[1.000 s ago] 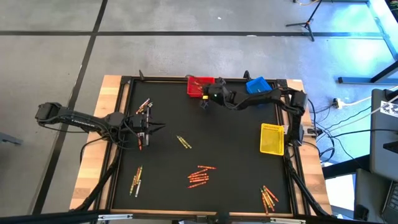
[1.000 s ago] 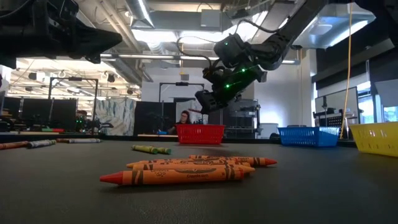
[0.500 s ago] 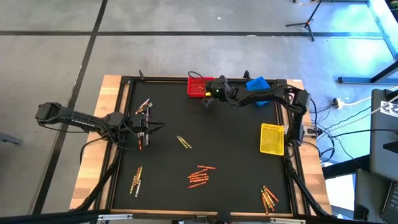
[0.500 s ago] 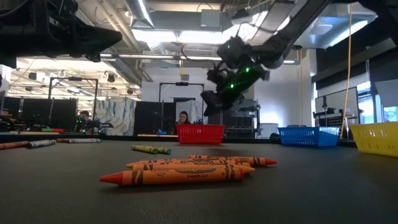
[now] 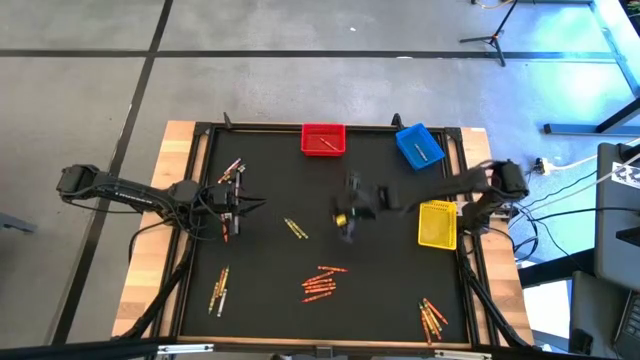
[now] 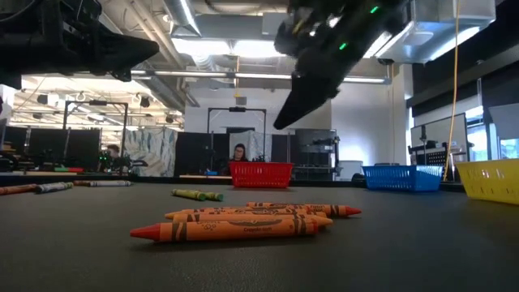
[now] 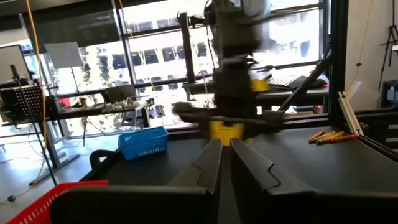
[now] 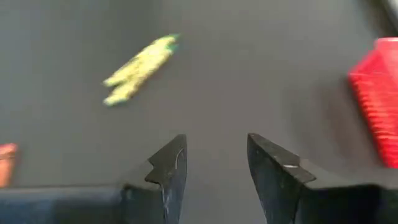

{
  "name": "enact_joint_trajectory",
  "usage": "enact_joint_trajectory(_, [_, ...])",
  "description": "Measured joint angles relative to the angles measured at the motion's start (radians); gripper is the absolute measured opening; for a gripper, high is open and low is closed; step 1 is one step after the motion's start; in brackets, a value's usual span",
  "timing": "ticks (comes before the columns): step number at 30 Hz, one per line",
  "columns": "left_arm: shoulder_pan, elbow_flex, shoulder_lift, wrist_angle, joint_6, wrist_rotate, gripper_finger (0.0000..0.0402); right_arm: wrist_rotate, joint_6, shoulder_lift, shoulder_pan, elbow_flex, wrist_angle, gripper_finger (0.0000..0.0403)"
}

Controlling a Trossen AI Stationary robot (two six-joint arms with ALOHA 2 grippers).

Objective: Sort crayons
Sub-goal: Put the orange crayon into the red bin

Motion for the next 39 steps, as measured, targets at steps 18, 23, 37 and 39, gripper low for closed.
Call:
enact_joint_trajectory(18, [0.001,0.000,0.000,0.019,0.035,-0.004,0.0025,0.040,0.197,0.133,0.369,-0.048,0.046,0.0166])
enact_joint_trajectory(23, [0.001,0.001,0.000,0.038,0.040,-0.006,0.0025,0.070,0.195,0.199,0.366,-0.051,0.072,0.0166])
enact_joint_trajectory(37, [0.000,0.001,0.000,0.042,0.080,0.005,0.0025,0.047,0.196,0.231,0.348,-0.048,0.108,0.0080])
enact_joint_trajectory(39, [0.000,0.001,0.000,0.041,0.080,0.006,0.0025,0.047,0.196,0.231,0.348,-0.047,0.096,0.0052])
